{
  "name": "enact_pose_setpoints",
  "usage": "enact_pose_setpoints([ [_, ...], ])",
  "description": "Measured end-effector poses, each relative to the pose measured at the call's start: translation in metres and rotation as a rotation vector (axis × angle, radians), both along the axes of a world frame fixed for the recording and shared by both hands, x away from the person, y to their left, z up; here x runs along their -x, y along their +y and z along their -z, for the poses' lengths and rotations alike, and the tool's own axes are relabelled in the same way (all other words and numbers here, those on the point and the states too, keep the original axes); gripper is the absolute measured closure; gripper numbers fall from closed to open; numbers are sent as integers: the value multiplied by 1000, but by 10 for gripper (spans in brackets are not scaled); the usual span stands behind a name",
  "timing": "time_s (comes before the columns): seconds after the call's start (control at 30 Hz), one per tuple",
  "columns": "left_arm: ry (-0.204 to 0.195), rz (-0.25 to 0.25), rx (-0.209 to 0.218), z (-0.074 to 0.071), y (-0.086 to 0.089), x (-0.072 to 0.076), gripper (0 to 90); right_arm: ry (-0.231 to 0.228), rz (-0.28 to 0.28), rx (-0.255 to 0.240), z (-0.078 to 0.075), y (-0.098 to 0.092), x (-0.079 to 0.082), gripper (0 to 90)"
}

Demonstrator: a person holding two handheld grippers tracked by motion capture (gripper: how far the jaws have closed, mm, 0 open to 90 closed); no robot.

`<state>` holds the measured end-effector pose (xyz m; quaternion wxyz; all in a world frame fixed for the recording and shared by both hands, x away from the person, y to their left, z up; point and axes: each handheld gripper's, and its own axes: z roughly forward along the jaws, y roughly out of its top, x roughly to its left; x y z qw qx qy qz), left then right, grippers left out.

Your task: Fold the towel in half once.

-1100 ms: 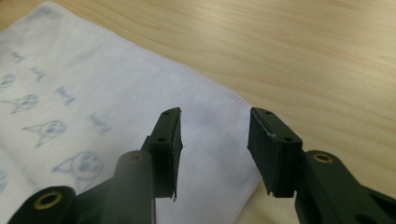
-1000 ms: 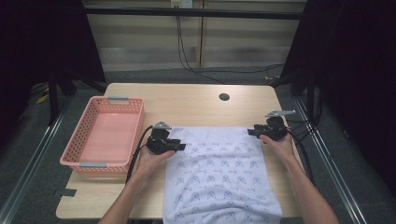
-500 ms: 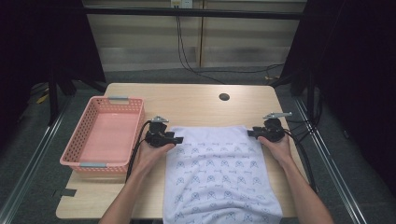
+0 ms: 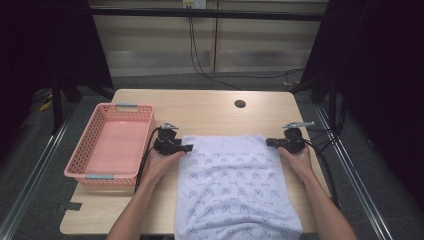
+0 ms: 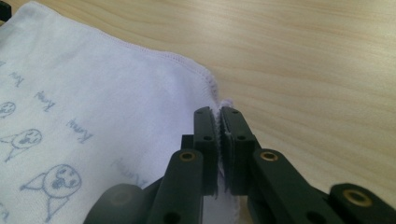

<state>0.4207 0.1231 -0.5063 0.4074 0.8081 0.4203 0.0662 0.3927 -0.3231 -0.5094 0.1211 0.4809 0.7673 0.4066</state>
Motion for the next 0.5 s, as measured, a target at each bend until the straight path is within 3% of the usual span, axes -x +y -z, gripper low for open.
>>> enact_pose_setpoints([
  [0.1, -17, -10, 13, 2, -4, -2, 399, 0, -3, -2, 1, 1, 0, 859],
  [0.17, -19, 9, -11, 1, -6, -4, 440, 4, -5, -6, 0, 1, 0, 859],
  [0.23, -19, 40, -23, 1, -6, -6, 589, 6, -5, -13, -1, 0, 0, 860],
  [0.27, -24, 39, -32, 1, -7, -5, 612, 3, -7, -16, -1, 0, 0, 861],
  [0.33, -8, 63, -20, 1, -7, -5, 773, -5, -14, -29, -3, 0, 0, 862],
  [0.4, 3, 66, -7, 2, -7, -5, 855, -6, -15, -36, -5, -1, 1, 864],
  [0.5, 3, 67, 22, -2, -6, -3, 868, -12, -19, -58, -10, -2, 3, 866],
])
